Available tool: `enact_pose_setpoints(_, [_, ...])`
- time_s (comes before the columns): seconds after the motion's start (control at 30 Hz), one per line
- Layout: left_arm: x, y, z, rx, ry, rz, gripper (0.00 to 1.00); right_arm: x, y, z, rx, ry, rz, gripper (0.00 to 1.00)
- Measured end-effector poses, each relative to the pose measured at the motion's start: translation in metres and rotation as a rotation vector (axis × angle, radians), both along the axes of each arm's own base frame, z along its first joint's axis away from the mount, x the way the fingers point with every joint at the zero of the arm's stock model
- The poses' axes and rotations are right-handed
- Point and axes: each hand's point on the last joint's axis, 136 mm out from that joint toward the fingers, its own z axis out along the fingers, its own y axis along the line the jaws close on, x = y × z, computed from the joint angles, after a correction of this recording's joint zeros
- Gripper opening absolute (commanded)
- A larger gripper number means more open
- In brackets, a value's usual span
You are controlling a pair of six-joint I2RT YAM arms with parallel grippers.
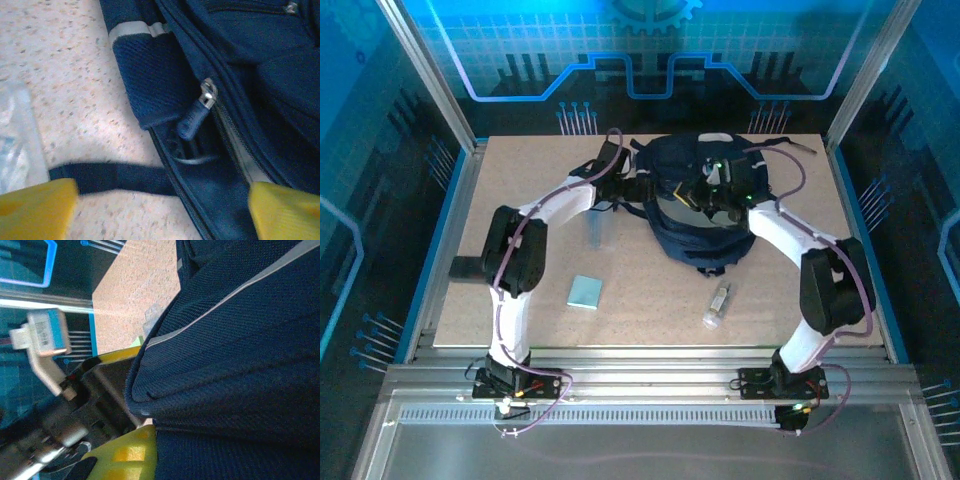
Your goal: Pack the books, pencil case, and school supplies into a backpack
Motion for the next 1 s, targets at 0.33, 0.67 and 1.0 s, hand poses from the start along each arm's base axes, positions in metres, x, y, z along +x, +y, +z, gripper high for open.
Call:
enact_pose_setpoints(0.33, [-0.051, 0.017, 0.044, -0.061, -0.049, 0.033, 0.99, -0.058, 0.004, -0.010, -0.150, 0.057, 0.138, 0.80])
enact_pose_setpoints(0.67, [-0.082, 0.057, 0.032, -0.050, -0.036, 0.139, 0.99, -0.126, 0.013, -0.025, -0.424, 0.079, 0.301, 0.92])
enact_pose_setpoints(1.0, [-0.101, 0.152, 0.010, -0.094, 0.026, 0.417, 0.99, -0.092, 0.112, -0.071, -0.567, 0.046, 0.429, 0.89])
